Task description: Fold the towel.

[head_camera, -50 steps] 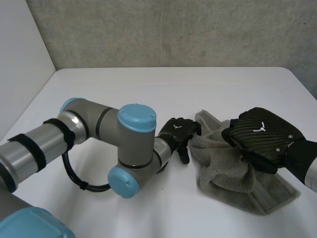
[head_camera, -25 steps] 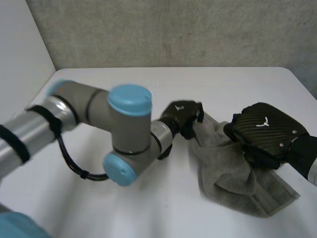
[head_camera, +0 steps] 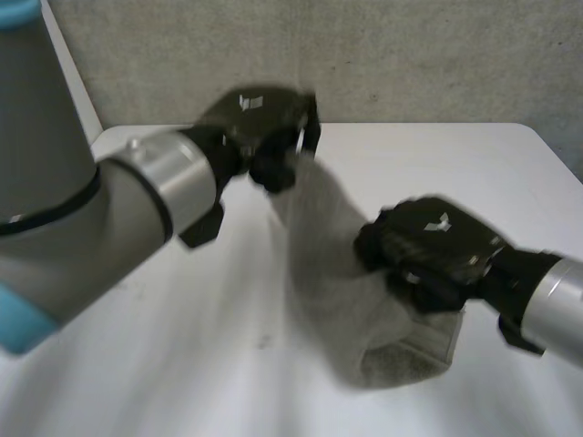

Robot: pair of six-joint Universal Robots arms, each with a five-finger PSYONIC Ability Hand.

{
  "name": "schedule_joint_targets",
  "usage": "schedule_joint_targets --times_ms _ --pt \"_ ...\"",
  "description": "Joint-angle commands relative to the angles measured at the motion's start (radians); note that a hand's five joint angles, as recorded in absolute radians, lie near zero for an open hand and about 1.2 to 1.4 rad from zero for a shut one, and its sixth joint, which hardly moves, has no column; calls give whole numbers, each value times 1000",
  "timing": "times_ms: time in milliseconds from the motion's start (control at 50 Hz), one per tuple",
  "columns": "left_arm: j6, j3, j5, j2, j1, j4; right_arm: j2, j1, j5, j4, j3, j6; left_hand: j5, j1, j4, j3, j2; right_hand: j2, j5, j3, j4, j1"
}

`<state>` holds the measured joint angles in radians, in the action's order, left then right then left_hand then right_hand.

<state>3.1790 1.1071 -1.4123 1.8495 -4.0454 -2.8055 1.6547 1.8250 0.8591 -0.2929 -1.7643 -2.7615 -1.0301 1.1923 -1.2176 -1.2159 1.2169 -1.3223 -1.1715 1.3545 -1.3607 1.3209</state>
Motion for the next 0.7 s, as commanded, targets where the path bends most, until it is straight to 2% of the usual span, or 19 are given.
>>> schedule_joint_targets --times_ms 20,40,60,100,120,160,340,500,600,700 --pt "140 267 -5 -59 6 83 -131 39 11 -265 35 172 -192 204 -179 -180 179 -74 -50 42 -36 75" --pt "140 322 -4 -73 11 80 -145 36 15 -313 42 248 -192 204 -179 -180 179 134 158 -166 173 -133" --pt "140 323 -4 -73 11 80 -145 36 15 -313 42 249 -192 204 -179 -180 179 136 160 -169 175 -135" --pt "140 400 -2 -96 16 58 -147 34 12 -357 72 309 -192 204 -179 -180 179 531 555 -563 569 -530" --pt "140 401 -2 -96 16 58 -147 34 12 -357 72 309 -192 204 -179 -180 179 533 556 -565 571 -531" --pt "140 465 -4 -122 16 26 -153 20 14 -332 126 261 -192 204 -179 -180 179 740 764 -773 779 -739" --pt "140 591 -4 -179 5 -32 -197 -9 28 -246 266 111 -192 204 -179 -180 179 744 768 -776 782 -743" --pt "140 663 -5 -223 -3 -69 -418 27 38 -261 502 59 -192 204 -179 -180 179 750 774 -782 788 -749" --pt "139 692 -4 -254 -6 -71 -636 120 37 -333 695 82 -192 204 -179 -180 179 832 856 -864 870 -831" --pt "139 706 -4 -268 -6 -71 -769 171 40 -365 824 132 -192 204 -179 -180 179 908 932 -940 947 -907"
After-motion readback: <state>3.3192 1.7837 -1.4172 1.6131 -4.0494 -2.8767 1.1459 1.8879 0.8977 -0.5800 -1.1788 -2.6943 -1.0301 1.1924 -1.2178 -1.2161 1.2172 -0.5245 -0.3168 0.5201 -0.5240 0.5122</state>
